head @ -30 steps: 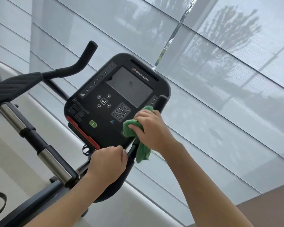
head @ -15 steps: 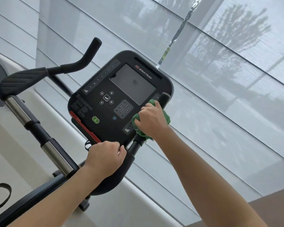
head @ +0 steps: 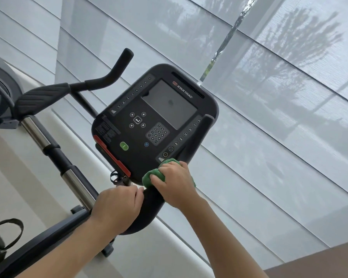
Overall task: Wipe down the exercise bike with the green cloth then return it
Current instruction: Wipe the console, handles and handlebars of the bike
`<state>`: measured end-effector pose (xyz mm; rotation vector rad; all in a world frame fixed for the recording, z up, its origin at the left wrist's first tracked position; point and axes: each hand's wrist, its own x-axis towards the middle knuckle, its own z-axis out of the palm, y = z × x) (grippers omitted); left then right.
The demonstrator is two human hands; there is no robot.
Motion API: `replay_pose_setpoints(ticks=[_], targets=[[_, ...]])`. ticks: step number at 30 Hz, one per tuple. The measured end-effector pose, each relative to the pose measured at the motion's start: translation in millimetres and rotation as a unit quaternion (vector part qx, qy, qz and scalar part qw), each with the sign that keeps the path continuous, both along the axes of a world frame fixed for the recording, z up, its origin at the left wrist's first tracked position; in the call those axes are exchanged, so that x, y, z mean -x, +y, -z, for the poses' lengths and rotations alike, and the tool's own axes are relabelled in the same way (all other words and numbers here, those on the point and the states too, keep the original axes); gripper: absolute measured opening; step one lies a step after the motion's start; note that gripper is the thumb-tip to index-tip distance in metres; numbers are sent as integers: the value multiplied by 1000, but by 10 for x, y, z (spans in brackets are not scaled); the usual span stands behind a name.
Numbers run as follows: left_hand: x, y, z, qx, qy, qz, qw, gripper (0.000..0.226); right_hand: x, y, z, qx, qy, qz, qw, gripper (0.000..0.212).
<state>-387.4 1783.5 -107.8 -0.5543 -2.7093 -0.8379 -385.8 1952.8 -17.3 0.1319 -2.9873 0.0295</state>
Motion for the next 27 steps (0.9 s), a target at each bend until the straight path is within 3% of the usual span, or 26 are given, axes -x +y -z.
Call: replay_pose_setpoints(ticks=[4,9,12,16,20,27], targets=[[-52,-95,136,8,30,10,999,47,-74,98,146,15,96,-30,995,35],[-60,-97,85,3,36,5,999,43,171,516,81,-107,195,-232,947,34],[-56,-109,82,1,39,7,999,43,422,621,-94,-174,214,-294,915,37],[-70,-110,68,3,34,11,999,42,667,957,-566,-253,244,-281,893,37],[-71,-92,86,7,26,6,1000,43,793,1017,-1060,-277,337,-258,862,30],[-80,-108,41,4,20,14,1000,40,928,1053,-764,-288,312,-152,893,37]])
